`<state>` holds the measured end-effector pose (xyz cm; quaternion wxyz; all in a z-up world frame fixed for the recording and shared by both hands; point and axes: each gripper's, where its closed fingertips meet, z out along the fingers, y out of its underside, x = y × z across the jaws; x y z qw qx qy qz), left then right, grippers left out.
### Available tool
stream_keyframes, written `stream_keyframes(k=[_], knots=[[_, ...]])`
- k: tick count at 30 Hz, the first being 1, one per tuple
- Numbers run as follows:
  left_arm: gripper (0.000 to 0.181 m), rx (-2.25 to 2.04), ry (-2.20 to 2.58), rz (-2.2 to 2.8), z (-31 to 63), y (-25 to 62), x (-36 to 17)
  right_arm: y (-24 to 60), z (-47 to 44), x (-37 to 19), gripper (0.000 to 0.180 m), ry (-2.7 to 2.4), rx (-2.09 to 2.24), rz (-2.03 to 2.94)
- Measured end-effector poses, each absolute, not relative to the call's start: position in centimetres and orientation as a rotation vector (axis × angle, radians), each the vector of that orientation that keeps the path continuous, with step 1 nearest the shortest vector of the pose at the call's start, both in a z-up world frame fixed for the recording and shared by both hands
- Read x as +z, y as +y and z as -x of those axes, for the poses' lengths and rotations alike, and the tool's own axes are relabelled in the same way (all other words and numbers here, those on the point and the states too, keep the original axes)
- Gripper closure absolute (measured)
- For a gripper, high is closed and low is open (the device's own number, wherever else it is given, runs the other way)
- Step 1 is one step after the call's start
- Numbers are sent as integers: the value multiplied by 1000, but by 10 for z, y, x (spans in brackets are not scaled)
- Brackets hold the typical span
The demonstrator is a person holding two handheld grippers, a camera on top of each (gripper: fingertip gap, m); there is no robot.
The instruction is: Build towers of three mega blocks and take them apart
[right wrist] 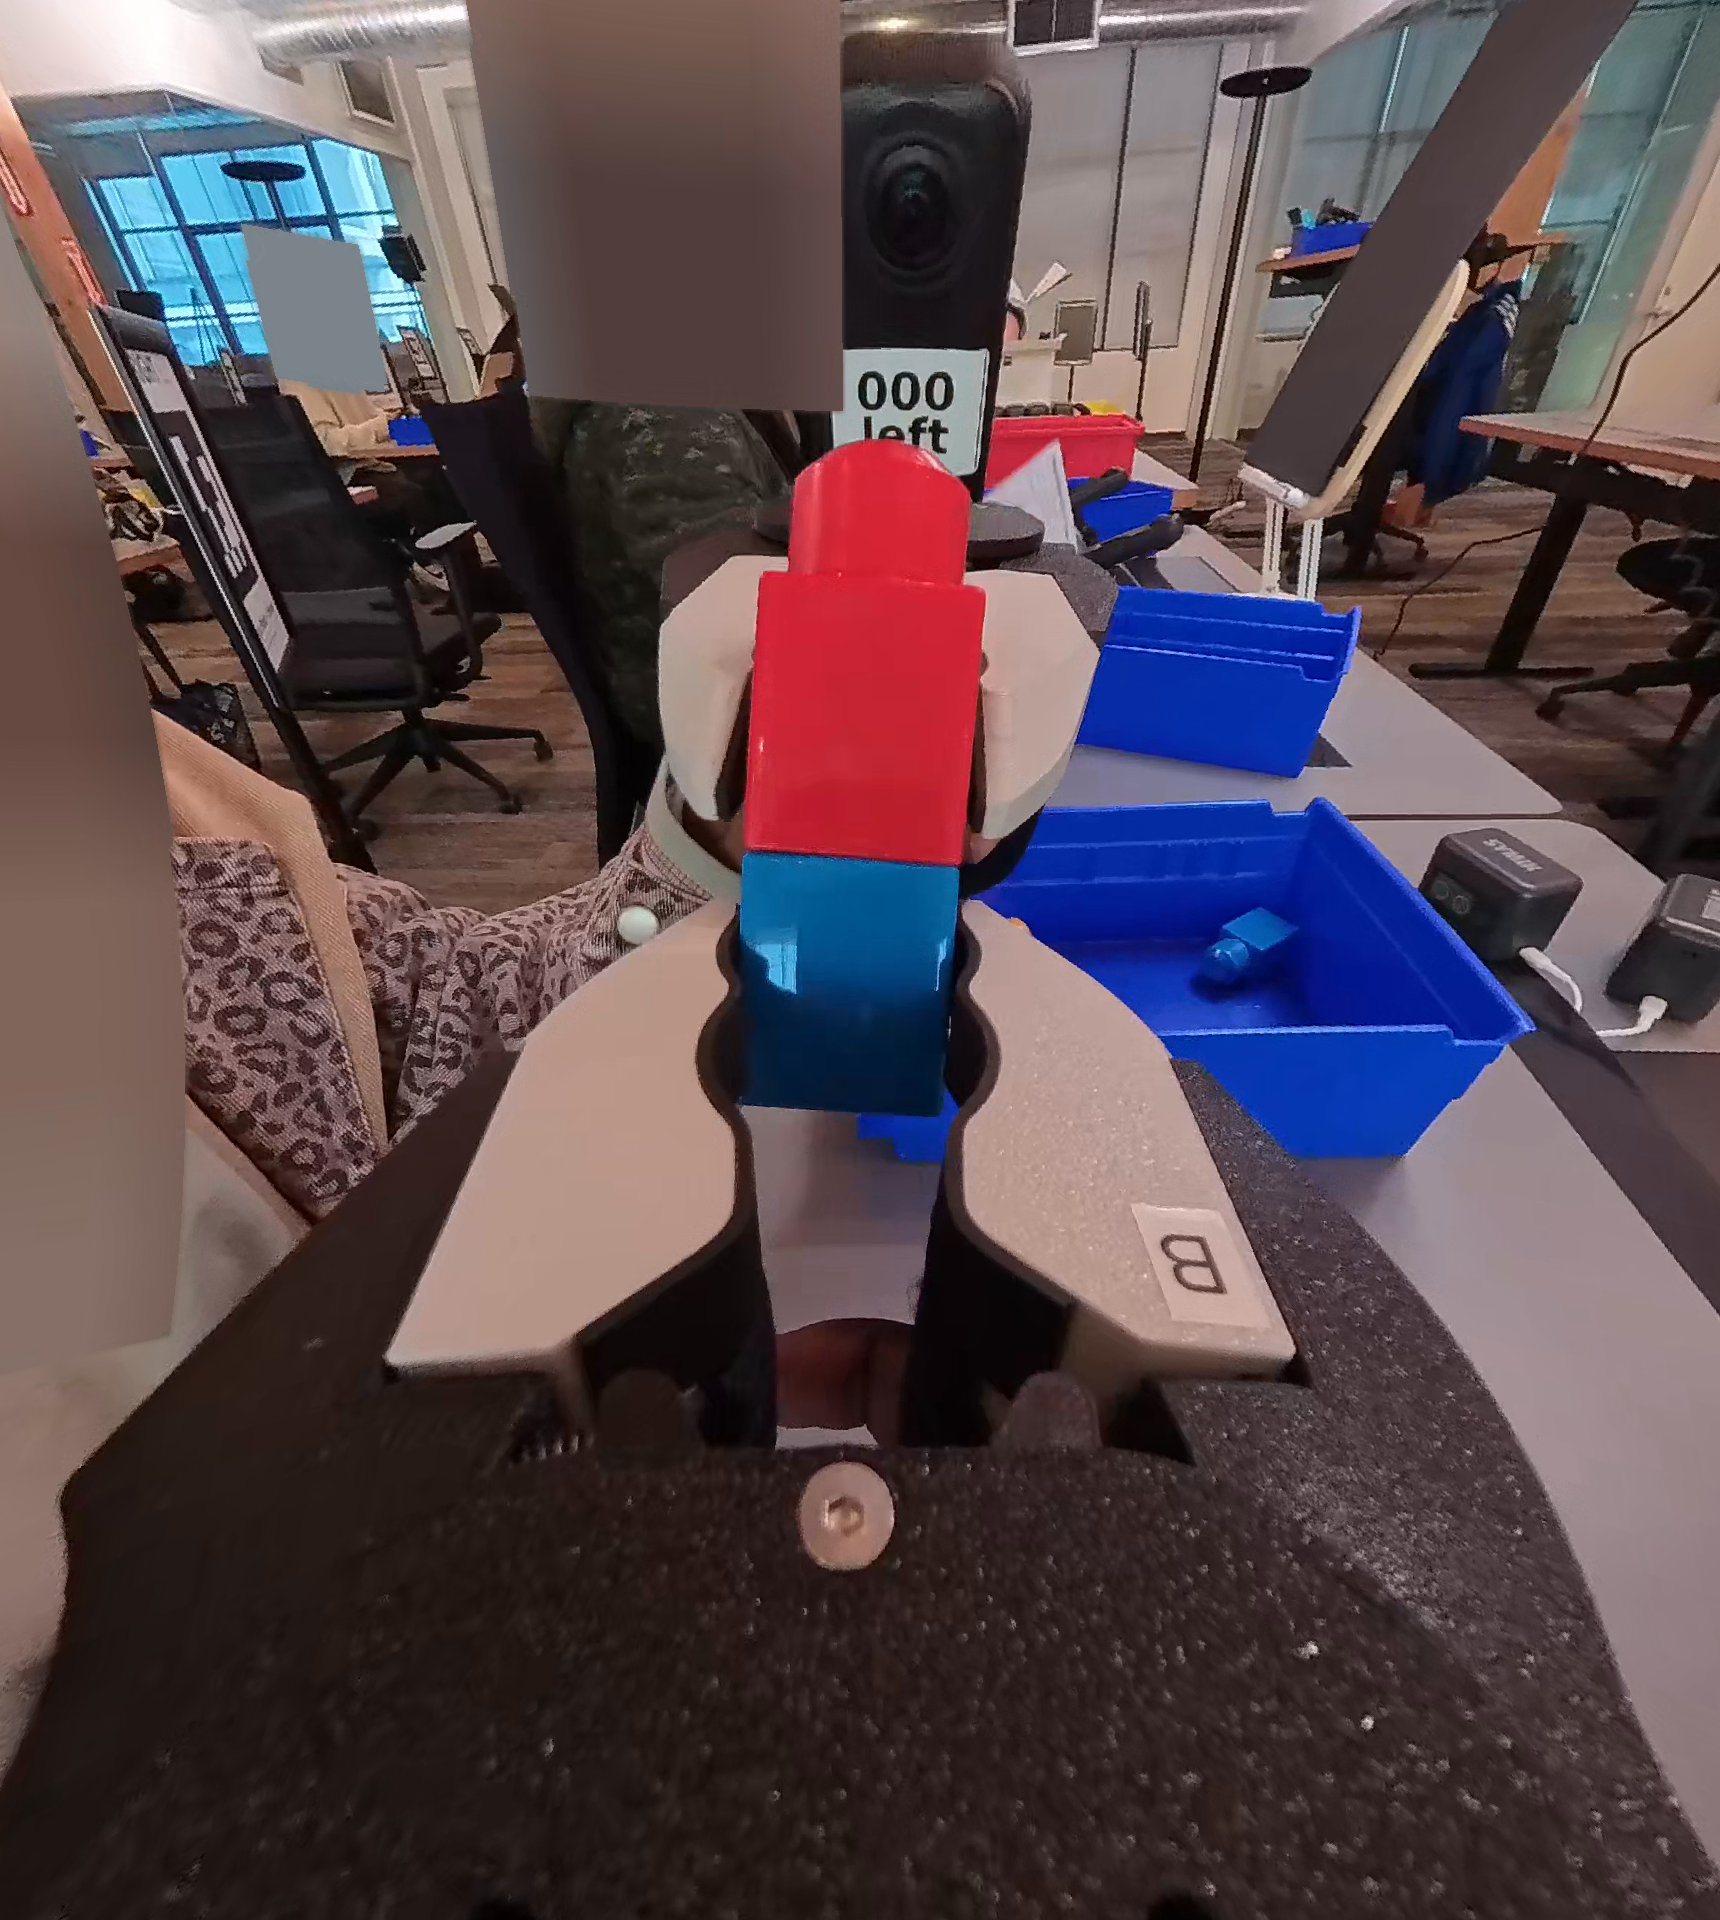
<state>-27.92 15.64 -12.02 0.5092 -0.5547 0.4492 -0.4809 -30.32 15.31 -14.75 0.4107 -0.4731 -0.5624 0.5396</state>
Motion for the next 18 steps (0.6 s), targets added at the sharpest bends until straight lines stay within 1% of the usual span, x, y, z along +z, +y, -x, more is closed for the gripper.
stream_keyframes(k=[9, 13, 15, 18], knots=[[144, -1129, 1091, 1377, 281, 155, -123, 153, 306, -152, 145, -1436, 1351, 1196], [143, -1068, 1129, 1349, 283, 151, -122, 150, 308, -144, 145, -1412, 1355, 1138], [126, -956, 1139, 1391, 291, 150, -124, 144, 306, -137, 145, -1406, 1407, 1094], [101, -741, 1060, 1493, 329, 154, -129, 156, 299, -135, 145, -1360, 1354, 1109]])
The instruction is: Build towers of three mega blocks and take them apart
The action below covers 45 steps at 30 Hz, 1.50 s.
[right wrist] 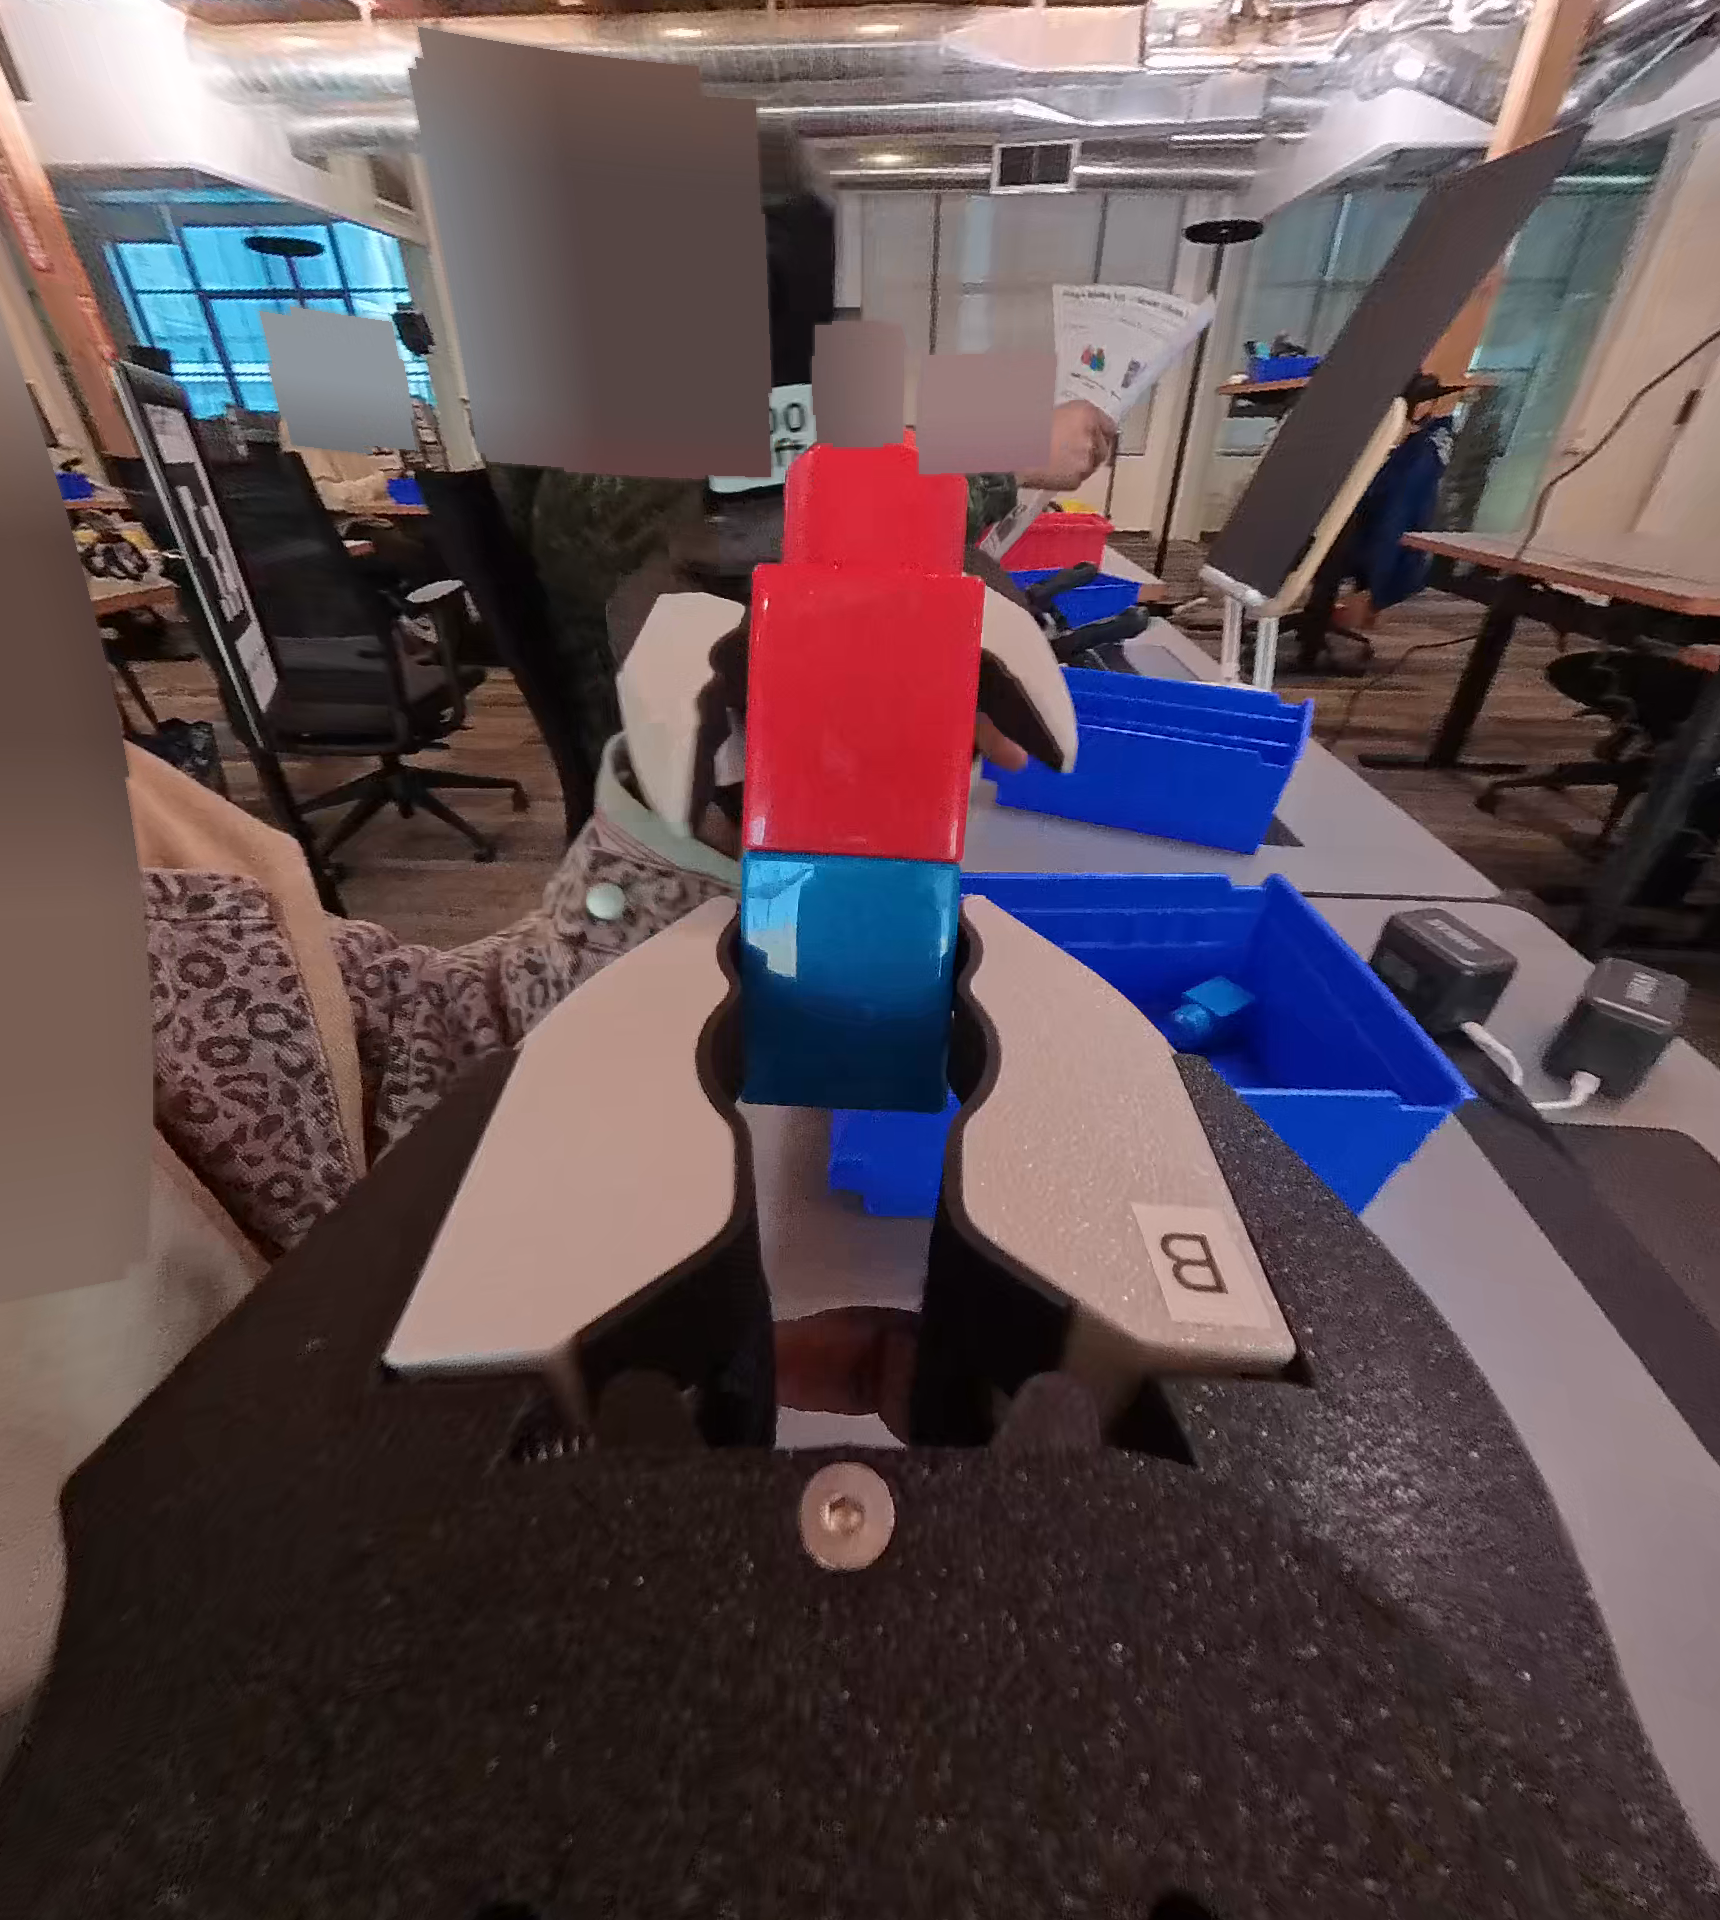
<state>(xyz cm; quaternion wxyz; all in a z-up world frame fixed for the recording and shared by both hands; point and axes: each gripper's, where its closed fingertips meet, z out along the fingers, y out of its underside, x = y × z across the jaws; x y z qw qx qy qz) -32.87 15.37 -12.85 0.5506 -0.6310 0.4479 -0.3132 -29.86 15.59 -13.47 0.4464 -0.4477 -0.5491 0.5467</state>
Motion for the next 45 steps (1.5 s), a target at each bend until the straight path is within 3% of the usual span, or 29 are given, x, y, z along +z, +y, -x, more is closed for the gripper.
stream_keyframes(k=[3, 6, 8, 11, 13, 15, 17, 23, 31, 34, 37, 42, 45], knots=[[111, -414, 841, 1782, 400, 178, -162, 164, 290, -130, 145, -1314, 1349, 1106], [117, -189, 678, 2348, 477, 173, -252, 169, 286, -129, 145, -1295, 1319, 1113], [118, -257, 578, 2713, 502, 152, -307, 169, 287, -130, 145, -1300, 1297, 1119], [119, -446, 406, 2887, 512, 156, -342, 166, 291, -133, 145, -1327, 1273, 1121], [120, -404, 374, 2926, 521, 157, -351, 164, 293, -135, 145, -1343, 1263, 1118], [99, -257, 265, 2978, 540, 155, -354, 164, 294, -135, 145, -1344, 1263, 1118], [93, -56, 96, 2975, 570, 159, -355, 165, 293, -135, 145, -1335, 1272, 1118], [118, -25, -186, 3007, 599, 150, -365, 167, 289, -131, 145, -1313, 1273, 1110], [131, 91, -176, 3041, 609, 167, -385, 166, 287, -127, 145, -1295, 1271, 1096], [136, -234, 5, 2917, 569, 186, -375, 166, 286, -126, 145, -1294, 1272, 1090], [124, 9, -12, 2904, 586, 189, -365, 166, 285, -126, 145, -1293, 1270, 1091], [113, -7, -27, 2921, 580, 198, -371, 166, 285, -125, 145, -1291, 1271, 1086], [108, -68, 205, 2886, 559, 207, -371, 166, 285, -126, 145, -1299, 1268, 1080]])
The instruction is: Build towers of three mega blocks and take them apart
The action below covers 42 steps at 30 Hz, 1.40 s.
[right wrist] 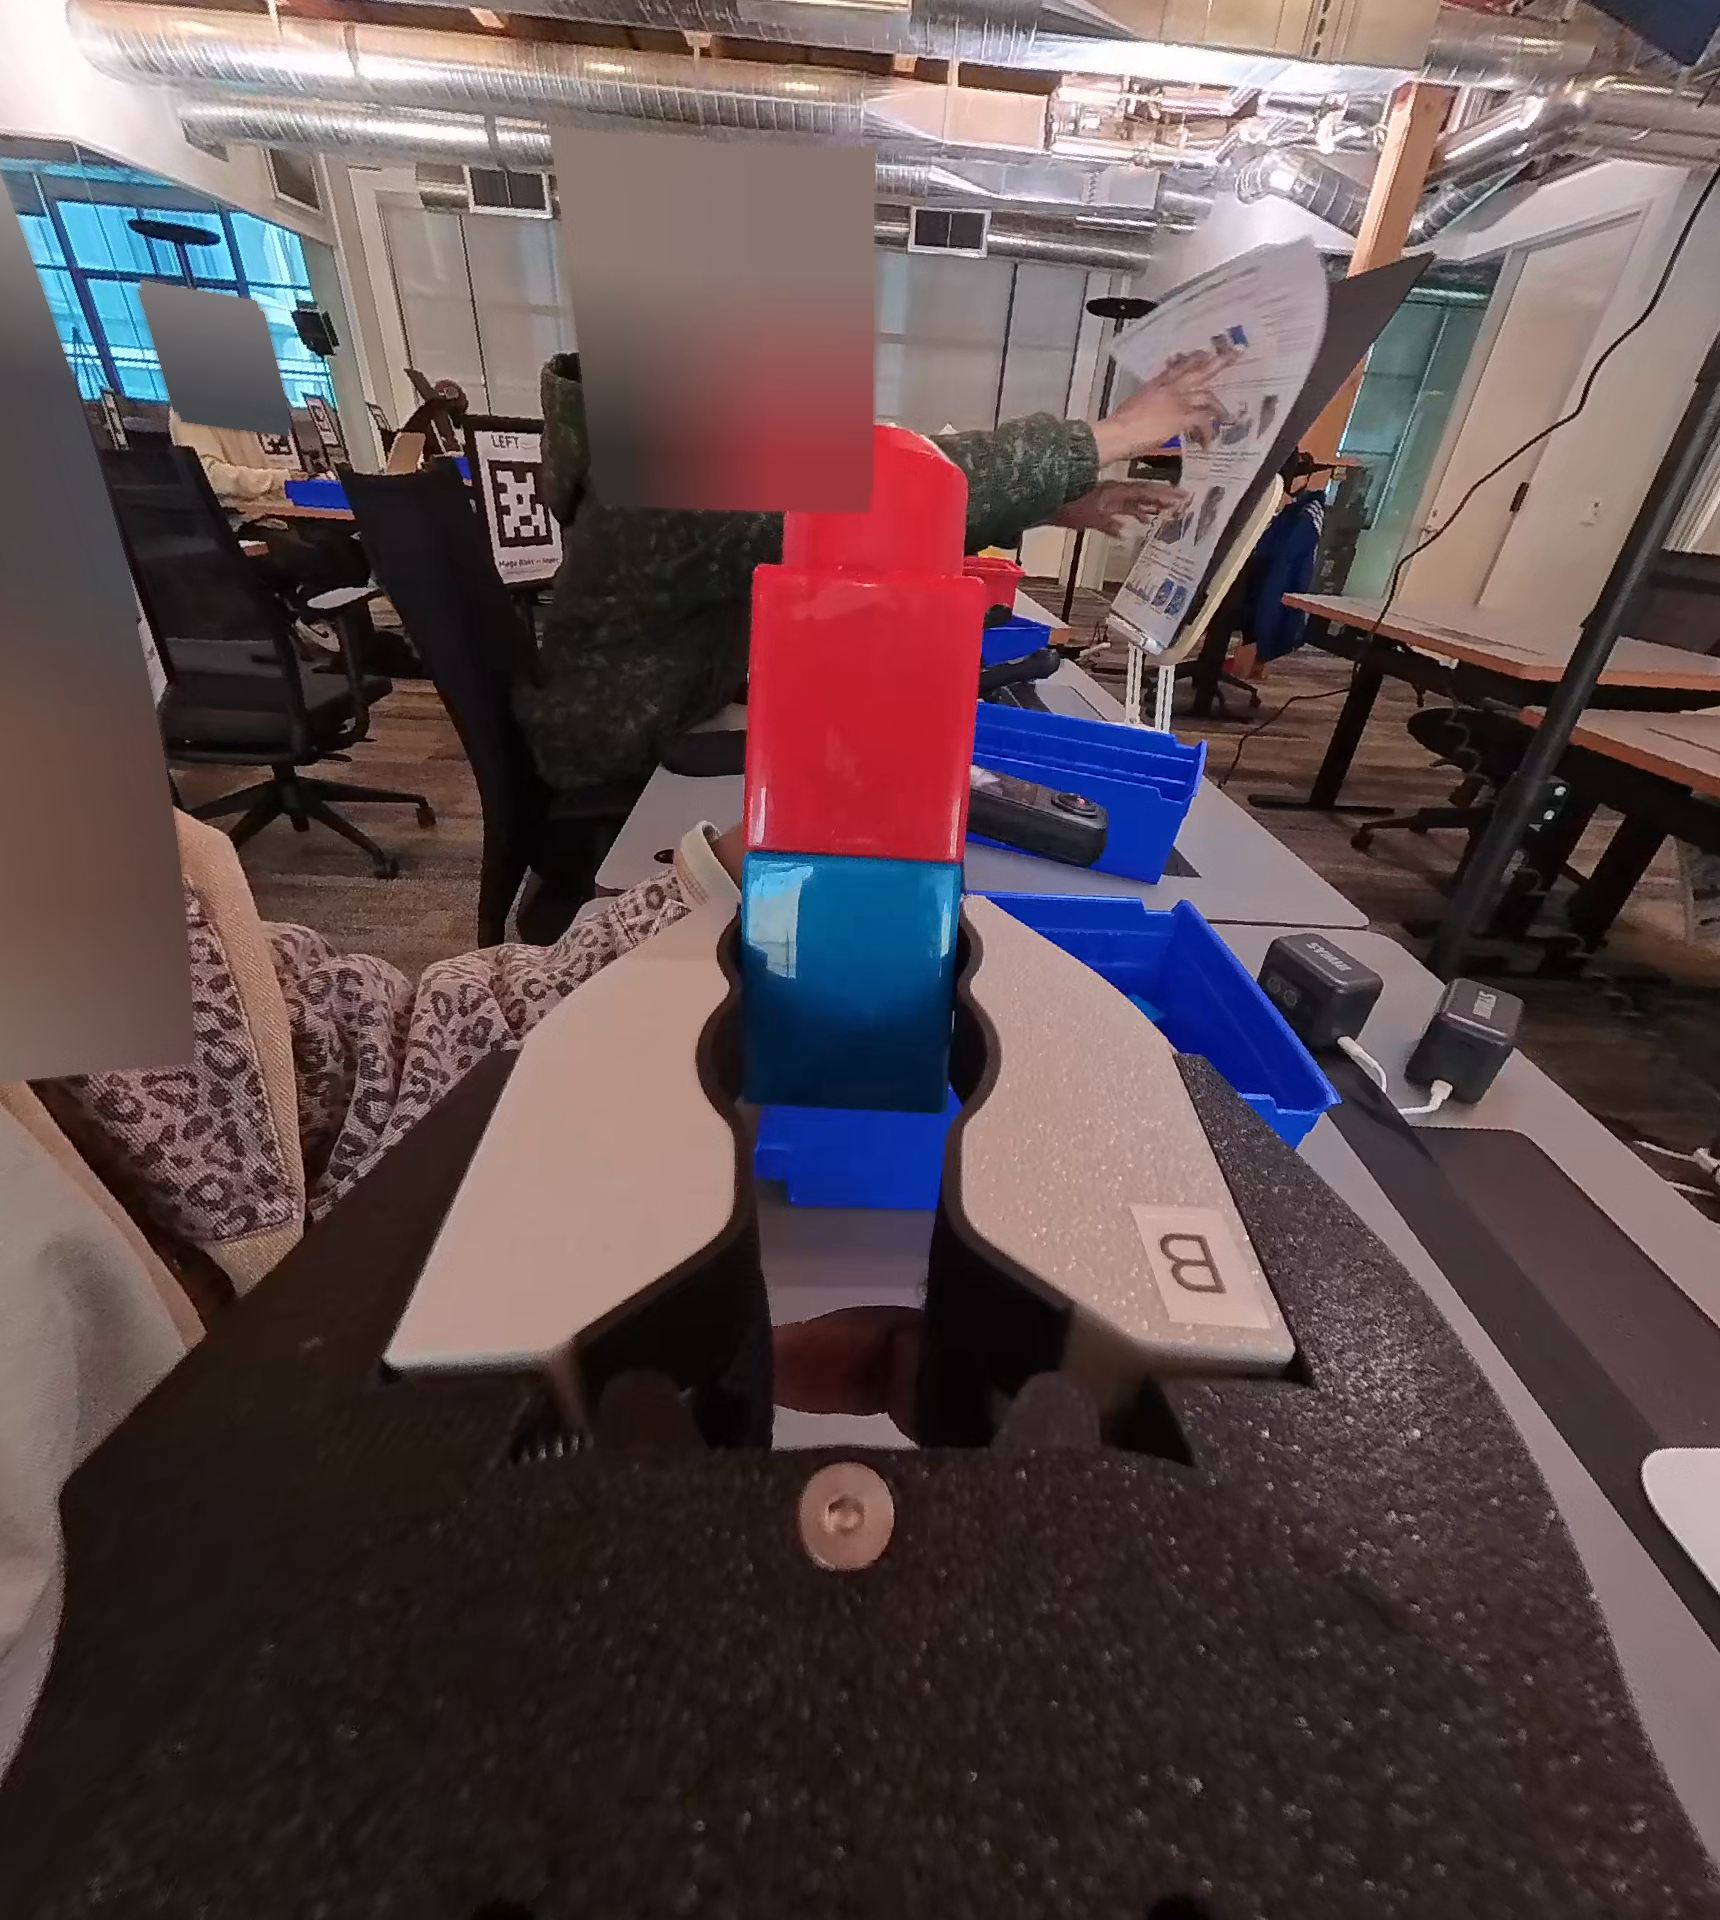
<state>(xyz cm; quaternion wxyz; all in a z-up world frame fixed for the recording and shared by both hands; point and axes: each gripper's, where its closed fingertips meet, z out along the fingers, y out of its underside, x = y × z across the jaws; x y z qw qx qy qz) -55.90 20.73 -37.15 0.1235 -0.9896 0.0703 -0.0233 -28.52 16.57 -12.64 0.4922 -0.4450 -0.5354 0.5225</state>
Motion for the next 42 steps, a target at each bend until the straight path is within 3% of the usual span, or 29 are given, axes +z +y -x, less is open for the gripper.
stream_keyframes(k=[3, 7, 9, 12, 16, 20, 23, 30, 42], knots=[[106, -58, 507, 2810, 545, 213, -376, 164, 284, -125, 145, -1302, 1277, 1064], [119, 3, 588, 2870, 555, 214, -397, 163, 284, -124, 145, -1303, 1270, 1057], [145, -12, 642, 2845, 556, 218, -406, 163, 283, -124, 145, -1302, 1269, 1056], [145, 11, 697, 2676, 557, 235, -392, 166, 283, -126, 145, -1304, 1258, 1067], [145, 443, 887, 2131, 563, 262, -311, 182, 283, -138, 145, -1325, 1058, 1102], [146, 757, 1032, 1617, 522, 266, -220, 221, 279, -155, 145, -1356, 410, 1034], [145, 908, 1134, 1415, 482, 264, -186, 253, 267, -156, 145, -1328, -155, 952], [145, 1061, 1340, 1201, 403, 251, -159, 270, 279, -166, 145, -1369, -631, 745], [145, 1062, 1493, 1095, 362, 250, -169, 273, 283, -178, 145, -1416, -600, 753]])
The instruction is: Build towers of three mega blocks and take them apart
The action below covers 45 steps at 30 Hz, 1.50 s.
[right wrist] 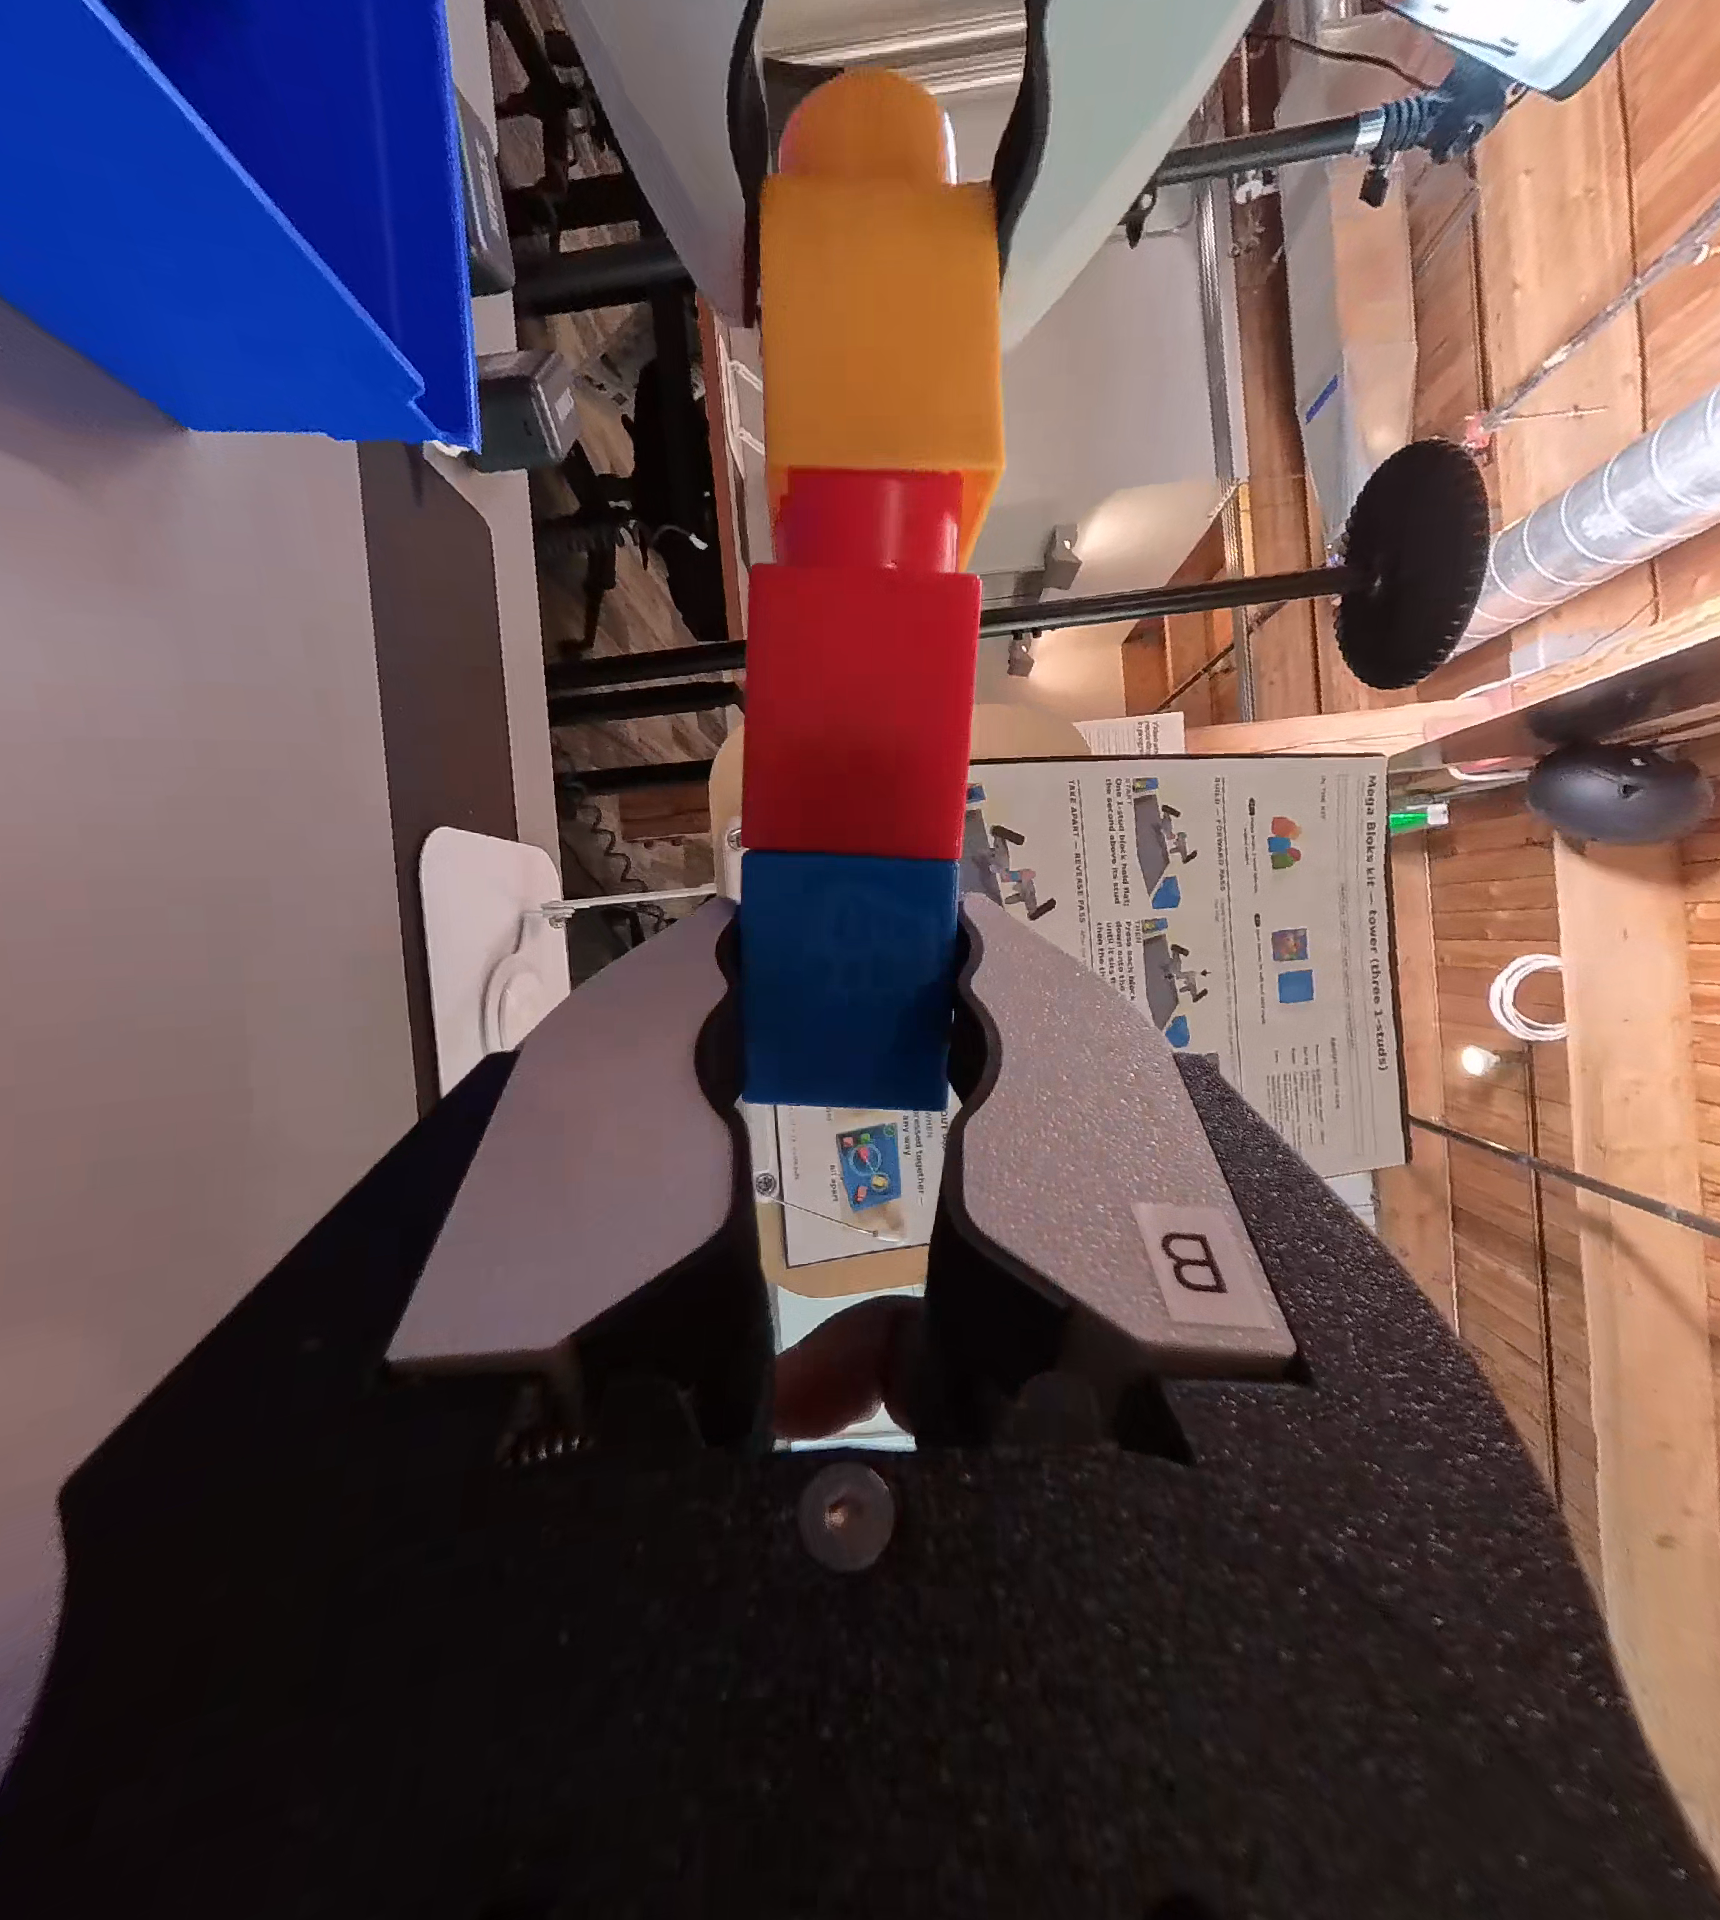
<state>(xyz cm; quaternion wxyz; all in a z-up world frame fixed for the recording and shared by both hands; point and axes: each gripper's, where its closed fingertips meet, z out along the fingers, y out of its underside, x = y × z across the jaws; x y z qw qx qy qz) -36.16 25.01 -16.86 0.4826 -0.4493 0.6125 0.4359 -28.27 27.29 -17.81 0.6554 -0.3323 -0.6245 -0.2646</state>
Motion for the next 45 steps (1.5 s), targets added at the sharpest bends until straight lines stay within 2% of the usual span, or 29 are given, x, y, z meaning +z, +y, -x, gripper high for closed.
stream_keyframes(k=[11, 17, 18, 21, 23, 25, 28, 31, 33, 36, 39, 40, 45], knots=[[146, 1102, 1527, 1080, 353, 244, -167, 265, 282, -174, 145, -1426, -613, 699], [145, 924, 1452, 1044, 348, 239, -160, 258, 284, -171, 145, -1414, -489, 685], [143, 843, 1411, 1044, 344, 235, -156, 256, 285, -170, 145, -1402, -428, 692], [122, 551, 1276, 1008, 335, 215, -132, 246, 287, -163, 145, -1350, -152, 728], [120, 295, 1171, 968, 335, 196, -112, 241, 289, -158, 145, -1300, 82, 782], [118, -33, 967, 865, 340, 176, -77, 226, 298, -156, 144, -1274, 499, 868], [115, -746, 654, 804, 353, 161, -37, 190, 307, -139, 145, -1196, 1149, 849], [105, -1285, 595, 877, 342, 163, -38, 179, 307, -124, 145, -1087, 1552, 849], [103, -1266, 608, 956, 325, 174, -47, 180, 308, -126, 144, -1070, 1624, 887], [115, -1194, 595, 1023, 309, 184, -54, 184, 311, -134, 145, -1100, 1603, 947], [142, -1192, 540, 1041, 307, 191, -54, 181, 310, -134, 144, -1114, 1636, 952], [146, -1182, 527, 1036, 308, 193, -55, 181, 310, -133, 144, -1114, 1638, 957], [146, -1168, 533, 1069, 309, 196, -59, 183, 310, -134, 145, -1104, 1645, 984]])
